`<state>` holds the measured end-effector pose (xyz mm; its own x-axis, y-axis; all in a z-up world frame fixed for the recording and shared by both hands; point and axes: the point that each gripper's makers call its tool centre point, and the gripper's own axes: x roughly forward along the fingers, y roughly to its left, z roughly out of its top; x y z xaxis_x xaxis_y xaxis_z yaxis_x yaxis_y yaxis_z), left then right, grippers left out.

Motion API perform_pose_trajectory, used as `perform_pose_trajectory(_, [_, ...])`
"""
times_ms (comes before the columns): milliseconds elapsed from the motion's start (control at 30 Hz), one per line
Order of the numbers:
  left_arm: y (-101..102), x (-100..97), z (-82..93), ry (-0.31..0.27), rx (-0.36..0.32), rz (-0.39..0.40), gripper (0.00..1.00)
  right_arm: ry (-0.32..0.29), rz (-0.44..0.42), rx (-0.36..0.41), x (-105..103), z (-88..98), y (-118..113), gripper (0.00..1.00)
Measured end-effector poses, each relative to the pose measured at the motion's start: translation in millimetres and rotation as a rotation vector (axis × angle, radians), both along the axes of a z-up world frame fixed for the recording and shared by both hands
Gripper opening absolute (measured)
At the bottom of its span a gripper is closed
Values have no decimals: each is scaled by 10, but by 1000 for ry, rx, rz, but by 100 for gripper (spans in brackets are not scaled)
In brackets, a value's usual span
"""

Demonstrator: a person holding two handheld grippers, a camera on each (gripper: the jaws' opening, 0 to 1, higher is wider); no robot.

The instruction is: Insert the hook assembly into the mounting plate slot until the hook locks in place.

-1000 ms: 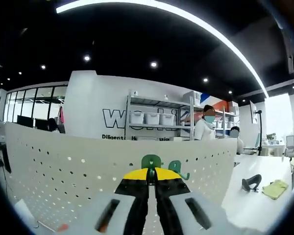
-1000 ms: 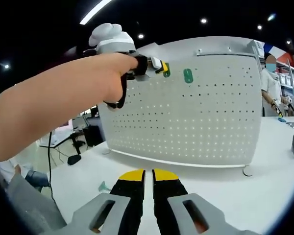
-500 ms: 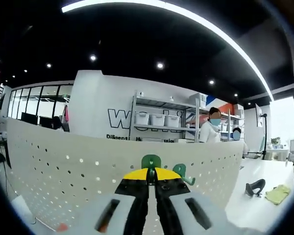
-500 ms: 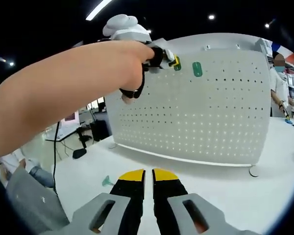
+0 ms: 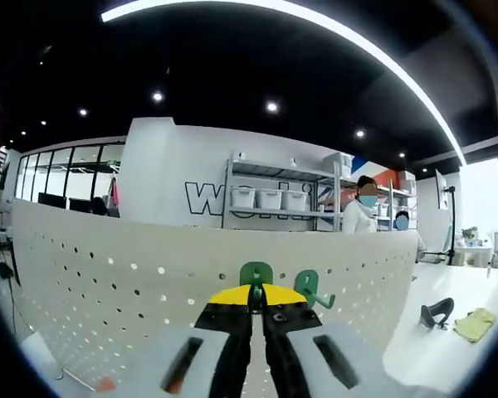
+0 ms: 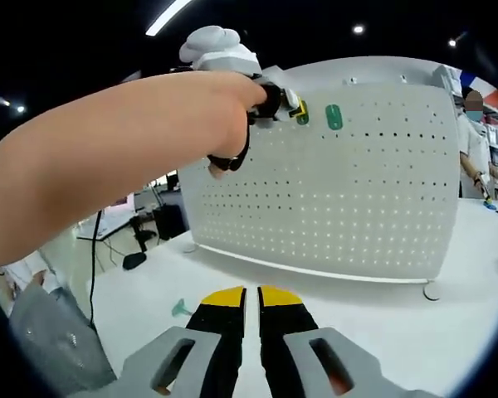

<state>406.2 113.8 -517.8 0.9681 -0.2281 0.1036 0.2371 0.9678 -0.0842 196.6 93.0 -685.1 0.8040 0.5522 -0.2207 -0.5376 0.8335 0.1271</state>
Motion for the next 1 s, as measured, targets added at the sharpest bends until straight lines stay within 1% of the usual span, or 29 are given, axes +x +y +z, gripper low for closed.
perform_pose_trajectory(33, [2, -2, -1, 1, 3, 0, 3, -9, -13, -2, 12, 22, -41, 4])
perform_pose_trajectory(133, [11, 4, -8, 4, 6, 3, 3, -59, -65, 6, 79, 163, -226, 4])
perform_pose_trajectory(233, [10, 5, -17, 6, 11, 3, 3, -70, -85, 13, 120, 244, -342, 5])
perform_pose_trajectory(300, [5, 0, -21, 7, 15, 3, 3, -95, -89, 25, 122, 329, -392, 5])
perform_pose_trajectory(400, [10, 8, -20, 7, 16, 5, 3, -145, -78, 39, 92, 467, -445, 8])
perform_pose_trajectory(433, [14, 10, -22, 8, 17, 6, 3, -153, -76, 41, 84, 493, -461, 8])
perform_pose_trajectory(467, [20, 12, -23, 8, 18, 8, 3, -177, -49, 48, 63, 548, -450, 9])
perform_pose_trajectory(500, [19, 18, -20, 8, 18, 7, 3, -172, -51, 43, 56, 548, -470, 10])
perform_pose_trajectory(567, [15, 35, -27, 10, 22, 8, 3, -190, -43, 36, 42, 585, -494, 12])
perform_pose_trajectory(600, [13, 37, -28, 10, 21, 8, 3, -207, -23, 44, 30, 630, -485, 14])
perform_pose_trajectory(667, [-1, 36, -32, 11, 23, 7, 3, -209, -8, 38, 16, 653, -497, 17])
perform_pose_trajectory(800, [-9, 42, -43, 15, 27, 8, 3, -220, 21, 39, 4, 695, -507, 28])
perform_pose_trajectory(833, [-9, 44, -43, 15, 27, 8, 3, -227, 31, 48, -1, 718, -511, 29])
perform_pose_trajectory(867, [-7, 46, -44, 16, 27, 9, 3, -227, 28, 46, 3, 722, -521, 29])
perform_pose_trajectory(1000, [9, 54, -47, 20, 24, 13, 3, -237, 33, 51, 17, 750, -534, 38])
